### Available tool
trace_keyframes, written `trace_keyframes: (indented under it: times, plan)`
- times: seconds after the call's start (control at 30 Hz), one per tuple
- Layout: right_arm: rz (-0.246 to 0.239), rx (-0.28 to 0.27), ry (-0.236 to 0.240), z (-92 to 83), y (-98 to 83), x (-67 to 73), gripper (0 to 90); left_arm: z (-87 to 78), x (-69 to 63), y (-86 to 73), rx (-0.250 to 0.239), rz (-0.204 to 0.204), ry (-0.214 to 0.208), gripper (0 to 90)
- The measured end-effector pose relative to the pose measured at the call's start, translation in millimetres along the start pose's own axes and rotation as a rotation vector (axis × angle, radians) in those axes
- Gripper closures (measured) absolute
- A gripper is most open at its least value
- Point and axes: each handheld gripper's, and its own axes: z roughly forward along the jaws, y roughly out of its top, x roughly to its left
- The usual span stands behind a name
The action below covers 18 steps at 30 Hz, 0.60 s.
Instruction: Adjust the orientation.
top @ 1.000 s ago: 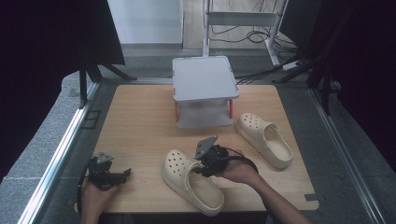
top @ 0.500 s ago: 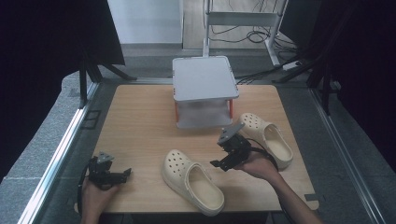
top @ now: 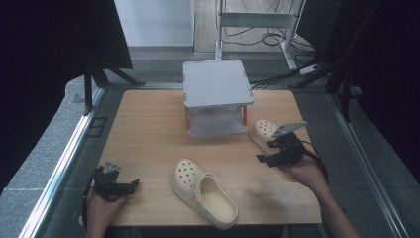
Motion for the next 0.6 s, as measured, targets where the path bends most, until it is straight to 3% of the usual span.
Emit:
trace_keyframes:
  times: [0.23, 0.43, 0.6]
  plan:
    - [0.13, 0.013, -0.124, -13.0, -20.3, -39.9, 40.5, 0.2, 0.0, 0.4, 0.001, 0.001, 0.0, 0.0]
    - [0.198, 0.02, -0.154, -1.8, -33.3, -62.7, 48.6, 0.3, 0.0, 0.4, 0.001, 0.001, 0.0, 0.0]
    - [0.201, 0.016, -0.145, 10.9, -33.9, -69.5, 53.5, 0.3, 0.0, 0.5, 0.001, 0.001, 0.0, 0.0]
